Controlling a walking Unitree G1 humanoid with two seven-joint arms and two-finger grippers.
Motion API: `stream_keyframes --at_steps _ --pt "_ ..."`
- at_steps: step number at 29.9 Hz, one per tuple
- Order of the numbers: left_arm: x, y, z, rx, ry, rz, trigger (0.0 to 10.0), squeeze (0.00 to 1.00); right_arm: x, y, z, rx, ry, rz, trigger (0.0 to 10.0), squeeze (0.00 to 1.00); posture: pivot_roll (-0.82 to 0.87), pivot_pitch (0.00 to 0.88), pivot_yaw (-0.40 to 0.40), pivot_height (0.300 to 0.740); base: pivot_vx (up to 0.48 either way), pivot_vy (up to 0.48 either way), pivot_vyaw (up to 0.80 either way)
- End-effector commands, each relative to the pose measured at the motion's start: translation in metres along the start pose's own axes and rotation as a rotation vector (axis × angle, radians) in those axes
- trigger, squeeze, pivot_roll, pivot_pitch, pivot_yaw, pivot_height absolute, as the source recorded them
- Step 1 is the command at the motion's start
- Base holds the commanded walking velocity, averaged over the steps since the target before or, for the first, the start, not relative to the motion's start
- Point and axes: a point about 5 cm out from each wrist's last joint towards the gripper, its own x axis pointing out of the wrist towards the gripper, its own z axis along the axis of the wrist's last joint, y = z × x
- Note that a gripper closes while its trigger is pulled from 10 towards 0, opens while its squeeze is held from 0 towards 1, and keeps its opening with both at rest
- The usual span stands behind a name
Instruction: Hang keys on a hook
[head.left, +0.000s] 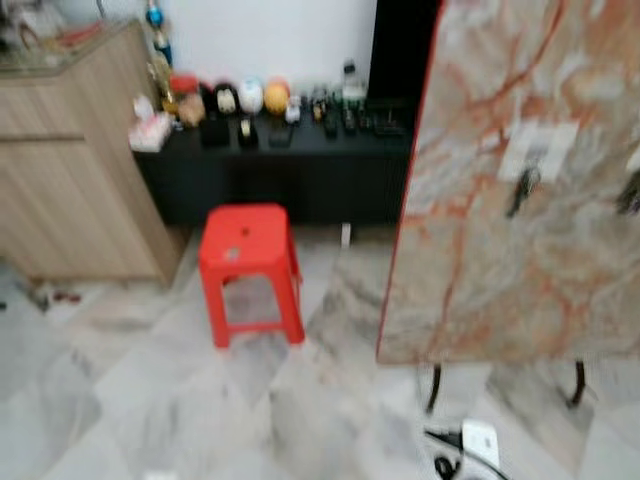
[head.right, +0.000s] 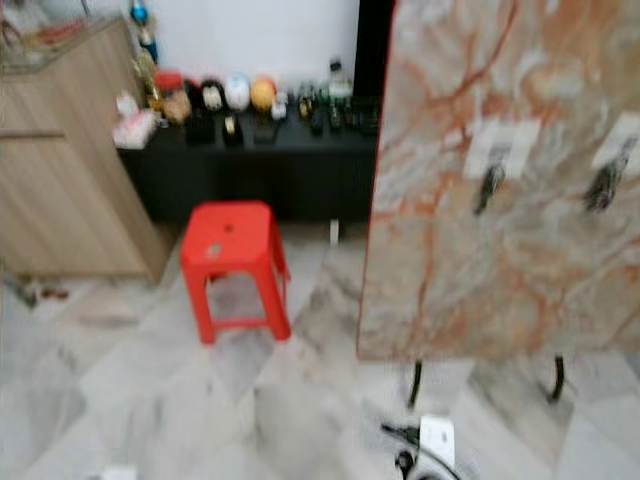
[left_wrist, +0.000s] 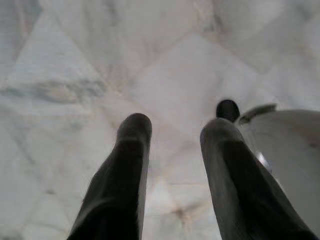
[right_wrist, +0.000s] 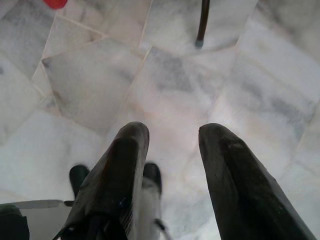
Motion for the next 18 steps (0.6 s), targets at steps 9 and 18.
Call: stream_keyframes --at_steps 9,18 --pt "0.007 -0.026 0.005 -0.011 0.006 -0.038 10.0 0.0 0.0 0.003 -0.001 -0.006 0.007 0.009 10.0 0.0 -0.11 0.0 0.017 0.738 0.0 0.381 0.0" --pt "0.011 -0.049 0.012 -0.001 0.007 -0.059 10.0 0.0 0.0 0.003 -0.001 -0.01 0.008 0.008 10.0 0.0 -0.11 0.0 0.016 0.738 0.0 0.369 0.0"
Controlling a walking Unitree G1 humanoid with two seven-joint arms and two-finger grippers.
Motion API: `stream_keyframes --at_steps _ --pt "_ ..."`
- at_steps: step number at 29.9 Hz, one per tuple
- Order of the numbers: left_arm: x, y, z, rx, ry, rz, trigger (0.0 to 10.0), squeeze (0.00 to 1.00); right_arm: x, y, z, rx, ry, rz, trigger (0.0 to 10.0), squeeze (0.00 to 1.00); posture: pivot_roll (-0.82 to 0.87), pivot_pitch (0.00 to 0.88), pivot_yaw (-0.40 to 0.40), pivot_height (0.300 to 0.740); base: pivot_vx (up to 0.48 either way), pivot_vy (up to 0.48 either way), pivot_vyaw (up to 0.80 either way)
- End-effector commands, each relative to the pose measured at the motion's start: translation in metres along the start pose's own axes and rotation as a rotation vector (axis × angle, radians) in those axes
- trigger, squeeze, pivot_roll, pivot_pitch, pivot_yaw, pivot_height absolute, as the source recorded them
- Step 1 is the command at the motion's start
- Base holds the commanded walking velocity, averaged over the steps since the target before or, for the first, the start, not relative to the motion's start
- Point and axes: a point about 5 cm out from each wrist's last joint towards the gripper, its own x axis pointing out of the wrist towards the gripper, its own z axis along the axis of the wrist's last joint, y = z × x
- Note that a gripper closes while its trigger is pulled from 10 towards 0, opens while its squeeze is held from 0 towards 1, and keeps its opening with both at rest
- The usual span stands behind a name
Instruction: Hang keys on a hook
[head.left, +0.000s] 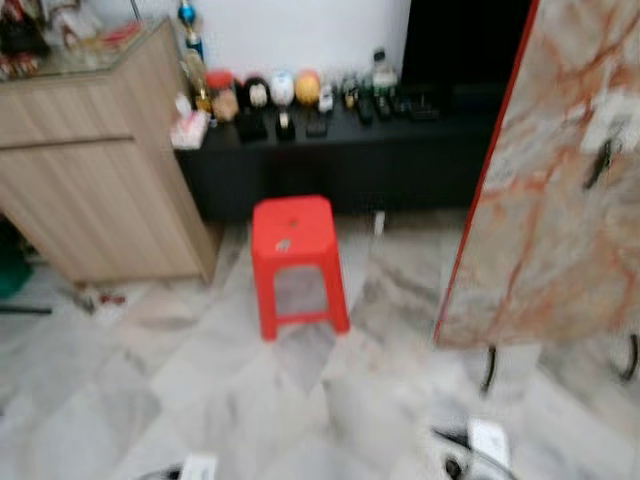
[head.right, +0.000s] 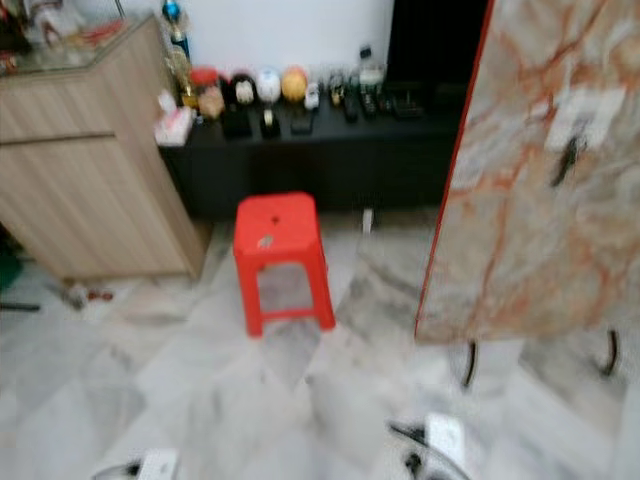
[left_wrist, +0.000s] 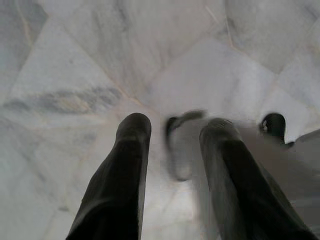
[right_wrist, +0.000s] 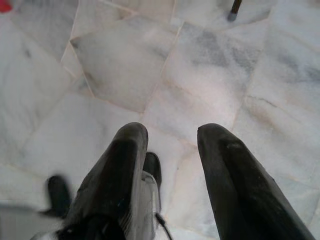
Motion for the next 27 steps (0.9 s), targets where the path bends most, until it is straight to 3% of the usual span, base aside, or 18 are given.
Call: stream_keyframes --at_steps 1,27 --pt "-0.0004 0.0013 -0.0026 0.024 0.021 0.011 10.0 0.0 0.0011 0.0111 0.0041 -0.003 -0.013 0.027 10.0 0.0 -0.11 0.0 0.016 0.738 0.0 0.364 0.0" --pt "-0.0011 0.0076 -0.0018 0.021 0.019 0.019 10.0 0.0 0.0009 0.007 0.0042 -0.011 -0.017 0.002 10.0 0.0 -0.1 0.0 0.012 0.738 0.0 0.356 0.0"
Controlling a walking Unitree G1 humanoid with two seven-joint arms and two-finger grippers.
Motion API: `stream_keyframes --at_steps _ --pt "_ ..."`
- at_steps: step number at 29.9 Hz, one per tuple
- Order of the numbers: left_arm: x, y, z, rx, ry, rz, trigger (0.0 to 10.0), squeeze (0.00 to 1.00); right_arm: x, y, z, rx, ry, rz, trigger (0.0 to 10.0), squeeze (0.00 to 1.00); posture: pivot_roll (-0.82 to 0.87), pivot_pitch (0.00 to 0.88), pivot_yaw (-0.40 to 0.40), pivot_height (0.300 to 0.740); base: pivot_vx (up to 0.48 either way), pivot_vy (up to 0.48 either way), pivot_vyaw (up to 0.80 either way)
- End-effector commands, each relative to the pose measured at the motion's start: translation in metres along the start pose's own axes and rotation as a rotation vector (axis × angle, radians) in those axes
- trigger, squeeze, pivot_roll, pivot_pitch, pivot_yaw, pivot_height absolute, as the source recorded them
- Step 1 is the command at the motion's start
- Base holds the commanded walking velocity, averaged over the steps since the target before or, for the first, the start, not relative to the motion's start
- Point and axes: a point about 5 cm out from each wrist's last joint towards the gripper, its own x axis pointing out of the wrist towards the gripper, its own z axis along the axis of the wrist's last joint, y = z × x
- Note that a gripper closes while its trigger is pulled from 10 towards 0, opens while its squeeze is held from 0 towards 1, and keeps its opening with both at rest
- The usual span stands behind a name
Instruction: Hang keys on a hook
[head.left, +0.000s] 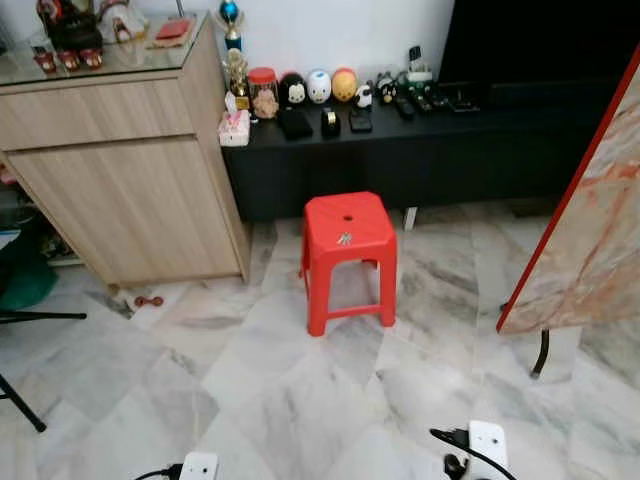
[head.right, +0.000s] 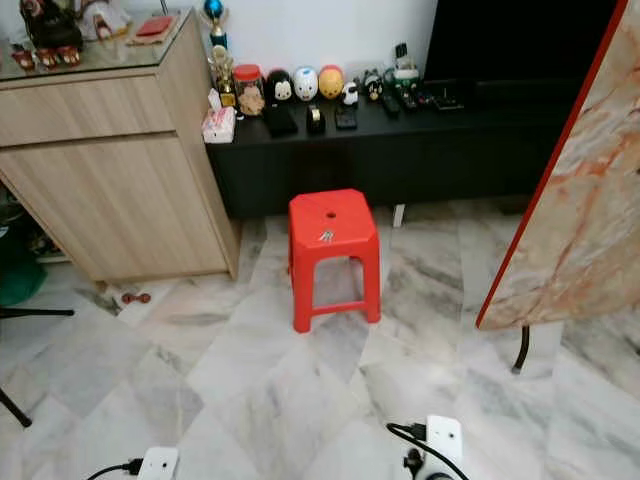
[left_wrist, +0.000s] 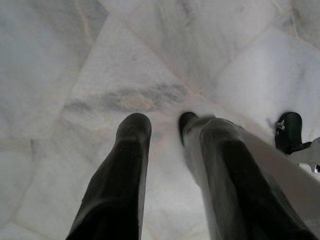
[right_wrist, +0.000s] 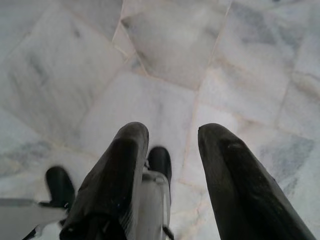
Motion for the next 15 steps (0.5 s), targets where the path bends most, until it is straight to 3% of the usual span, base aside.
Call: stream_keyframes --at_steps 1,15 --pt "-0.0016 0.0053 -0.0039 0.019 0.014 0.01 10.0 0.0 0.0005 0.0069 0.0016 0.007 -0.005 0.017 10.0 0.0 -0.11 0.0 0.012 0.738 0.0 0.24 0.0" --pt "-0.0016 0.0076 -0.0023 0.017 0.007 0.009 10.0 0.0 0.0005 0.0077 0.0017 0.005 -0.006 0.022 10.0 0.0 -0.1 0.0 0.012 0.738 0.0 0.017 0.0"
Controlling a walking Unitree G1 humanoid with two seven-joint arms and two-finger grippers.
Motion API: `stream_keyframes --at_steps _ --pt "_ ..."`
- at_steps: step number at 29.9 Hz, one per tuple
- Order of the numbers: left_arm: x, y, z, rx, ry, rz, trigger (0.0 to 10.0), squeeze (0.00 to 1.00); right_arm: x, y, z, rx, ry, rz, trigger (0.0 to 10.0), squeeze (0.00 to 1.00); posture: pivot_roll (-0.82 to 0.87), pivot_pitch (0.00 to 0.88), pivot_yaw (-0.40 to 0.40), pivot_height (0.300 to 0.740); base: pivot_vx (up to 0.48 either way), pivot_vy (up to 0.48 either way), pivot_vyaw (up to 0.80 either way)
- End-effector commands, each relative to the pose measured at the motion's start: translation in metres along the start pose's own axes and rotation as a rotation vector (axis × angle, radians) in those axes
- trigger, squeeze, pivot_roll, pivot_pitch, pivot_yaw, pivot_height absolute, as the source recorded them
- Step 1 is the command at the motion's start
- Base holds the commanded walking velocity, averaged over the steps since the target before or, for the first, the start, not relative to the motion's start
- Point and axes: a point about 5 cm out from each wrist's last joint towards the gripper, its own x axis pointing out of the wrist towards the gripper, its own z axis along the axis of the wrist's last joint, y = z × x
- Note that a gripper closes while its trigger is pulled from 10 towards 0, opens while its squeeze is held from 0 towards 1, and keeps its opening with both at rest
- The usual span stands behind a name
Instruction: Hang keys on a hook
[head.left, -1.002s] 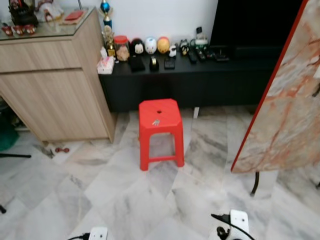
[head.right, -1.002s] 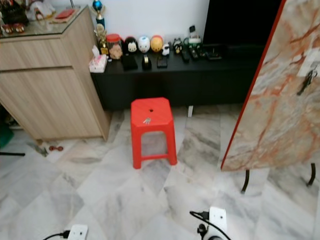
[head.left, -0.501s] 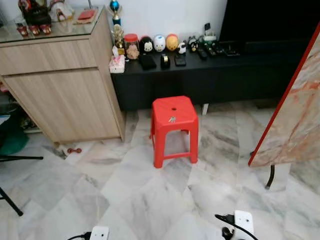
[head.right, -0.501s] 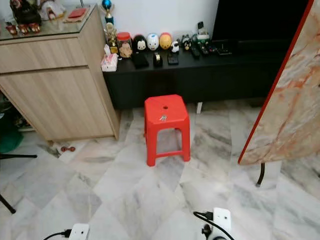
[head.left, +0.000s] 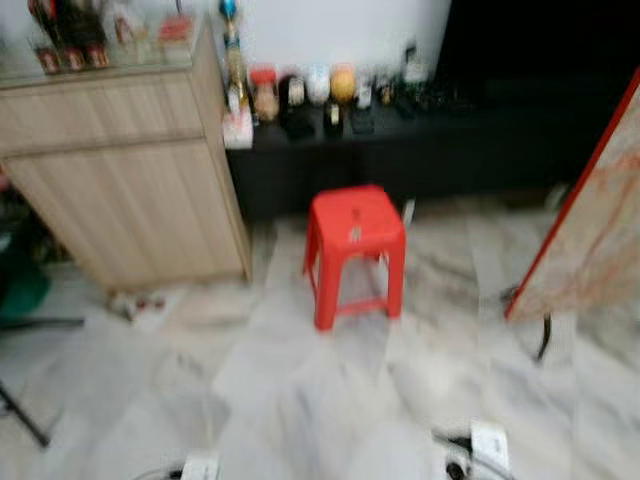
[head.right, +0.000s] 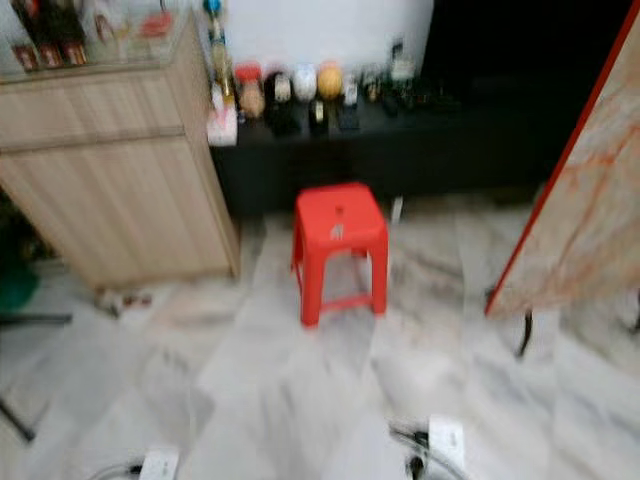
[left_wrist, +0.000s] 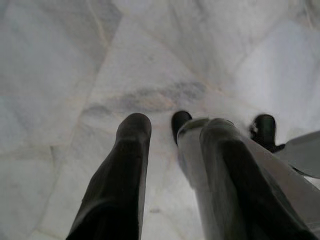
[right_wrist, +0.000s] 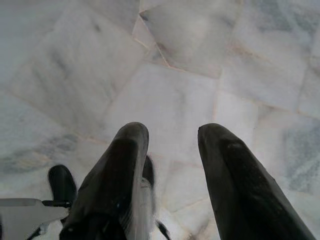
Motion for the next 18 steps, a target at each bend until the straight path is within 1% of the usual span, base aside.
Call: stream_keyframes --at_steps 1,10,15,18 --pt "-0.0013 -0.0003 -0.0056 0.008 0.02 -0.005 10.0 0.0 -0.0002 -0.0025 0.0 0.001 -0.001 -0.007 10.0 0.0 -0.1 0.0 0.012 0.738 0.0 0.0 0.0" --pt "-0.0013 0.0 -0.0062 0.005 0.027 -0.006 10.0 0.0 -0.0001 -0.0018 -0.0001 0.001 0.0 -0.003 10.0 0.0 -0.1 0.0 0.012 0.738 0.0 0.0 0.0" --pt "-0.0004 -0.0008 -0.003 0.003 0.019 -0.014 10.0 0.0 0.0 -0.0006 -0.0001 -0.01 0.003 -0.001 10.0 0.0 -0.1 0.0 0.011 0.738 0.0 0.0 0.0" --pt "-0.0001 -0.0009 -0.0018 0.014 0.016 -0.015 10.0 0.0 0.0 -0.0007 -0.0002 -0.022 0.004 -0.001 10.0 0.0 -0.1 0.0 0.011 0.738 0.264 0.0 0.0"
